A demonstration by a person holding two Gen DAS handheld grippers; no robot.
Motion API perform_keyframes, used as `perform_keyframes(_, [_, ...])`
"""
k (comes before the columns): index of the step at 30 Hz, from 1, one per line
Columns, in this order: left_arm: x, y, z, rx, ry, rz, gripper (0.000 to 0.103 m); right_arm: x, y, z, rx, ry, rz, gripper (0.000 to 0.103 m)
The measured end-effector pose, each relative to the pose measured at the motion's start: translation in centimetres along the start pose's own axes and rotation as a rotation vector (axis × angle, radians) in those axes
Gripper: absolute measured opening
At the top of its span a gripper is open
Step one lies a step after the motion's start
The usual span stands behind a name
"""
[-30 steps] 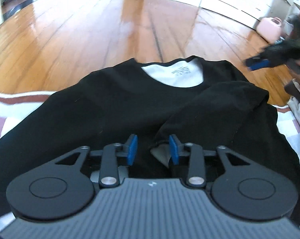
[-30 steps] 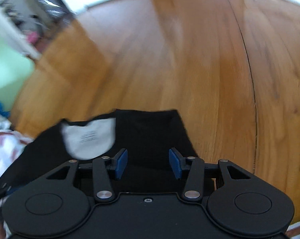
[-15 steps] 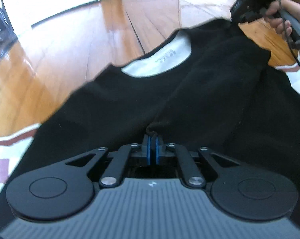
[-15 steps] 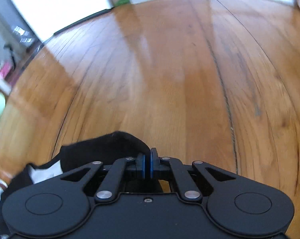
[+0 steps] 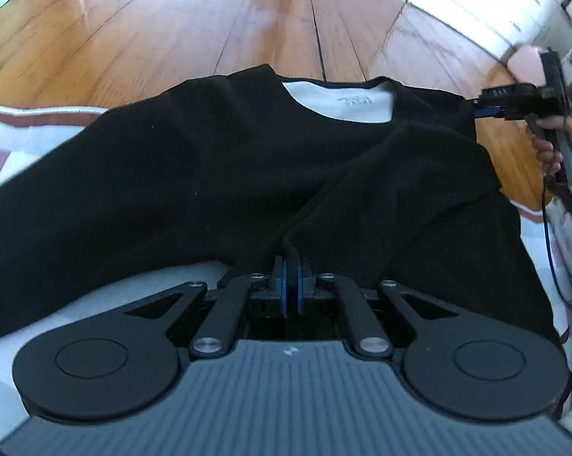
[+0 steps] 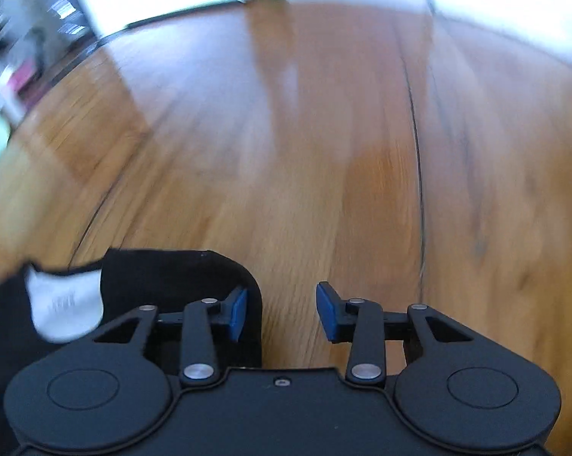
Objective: Fold clothes
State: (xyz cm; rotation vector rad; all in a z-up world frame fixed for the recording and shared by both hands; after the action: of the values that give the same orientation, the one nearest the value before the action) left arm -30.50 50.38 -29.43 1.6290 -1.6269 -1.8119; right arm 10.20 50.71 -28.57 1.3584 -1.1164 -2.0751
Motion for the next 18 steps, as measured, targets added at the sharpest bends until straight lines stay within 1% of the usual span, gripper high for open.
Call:
perform_keyframes(2, [0.0,0.3,0.2,0.011,0.019,-0.02,0.004,0.2,1.7,1.3,-0.061,0.049,-0.013,0.044])
perform_keyframes(4, [-0.2,0.5,0.4,0.011,0.017,-0.027,0.004,0.4,2.4,2.1,-0.12,0.028,0.021,0.044])
perform_keyframes(6, [-0.2,0.4,0.1,-0.006,-0.008,-0.029,0.004,0.5,3.1,3.0,-0.166,-0.006,0.022,0.044])
perform_keyframes(7, [-0.1,0.5,0.0,-0.017,-0.022,-0.029,0.004,0.7,3.0,3.5,-0.205,-0.022,0.038,0.044])
perform_keyframes(8, [-0.2,0.5,-0.2,-0.021,-0.028,-0.029,0.004,1.0,2.5,3.8,-0.217,-0.04,0.069,0.043])
perform_keyframes(12, [-0.5,0.0,-0.4,-0.021,-0.028,-0.021,0.004,2.0,-0.3,4.0,-0.081,-0.122,0.153,0.044])
perform_keyframes(15, [-0.4,0.0,-0.3,-0.02,-0.019,-0.015,0.004,2.9,-2.3,4.5,-0.076,-0.152,0.21,0.044])
perform_keyframes(18, [-0.2,-0.1,-0.1,-0.023,-0.016,-0.01,0.004,3.1,-2.6,5.7,-0.029,-0.092,0.168,0.044])
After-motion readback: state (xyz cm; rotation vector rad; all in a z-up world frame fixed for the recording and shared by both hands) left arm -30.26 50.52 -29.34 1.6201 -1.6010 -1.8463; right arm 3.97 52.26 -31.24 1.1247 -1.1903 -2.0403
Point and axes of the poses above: each gripper's, at about its wrist camera, not at the fingertips, and y roughly against the way its jaws point, z to its left, x to its underside, the point moved 6 cm from there along -y, roughly the way its jaws point, and after that the axes turned 8 degrees about -y, right-handed, at the moved point
